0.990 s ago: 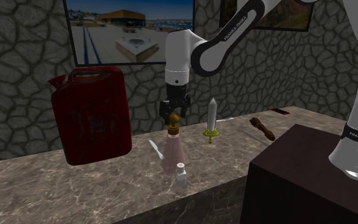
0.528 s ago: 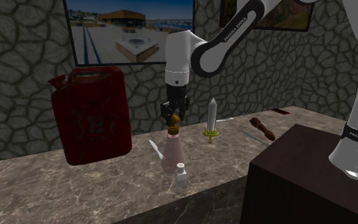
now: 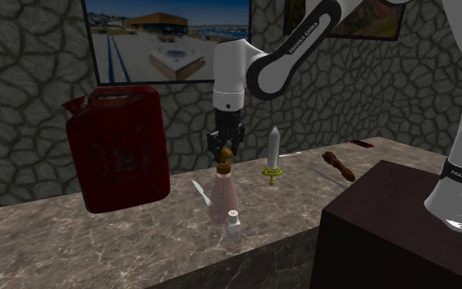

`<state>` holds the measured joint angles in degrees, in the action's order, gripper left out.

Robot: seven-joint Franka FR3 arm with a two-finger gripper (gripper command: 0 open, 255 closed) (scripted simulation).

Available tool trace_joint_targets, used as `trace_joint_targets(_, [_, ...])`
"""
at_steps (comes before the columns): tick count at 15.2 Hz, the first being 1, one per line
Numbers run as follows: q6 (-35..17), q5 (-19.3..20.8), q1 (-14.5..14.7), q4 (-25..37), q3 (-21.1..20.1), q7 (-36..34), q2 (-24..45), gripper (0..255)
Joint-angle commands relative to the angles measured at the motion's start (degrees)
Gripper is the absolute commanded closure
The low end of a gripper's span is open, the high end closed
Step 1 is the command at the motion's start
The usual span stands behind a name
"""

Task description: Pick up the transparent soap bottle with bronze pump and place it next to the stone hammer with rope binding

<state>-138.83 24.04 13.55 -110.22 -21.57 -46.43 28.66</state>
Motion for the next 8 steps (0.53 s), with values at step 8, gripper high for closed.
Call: trace_joint_targets(8, [3.71,-2.48,-1.09,0.38,-1.54,1.94,-3.62,255])
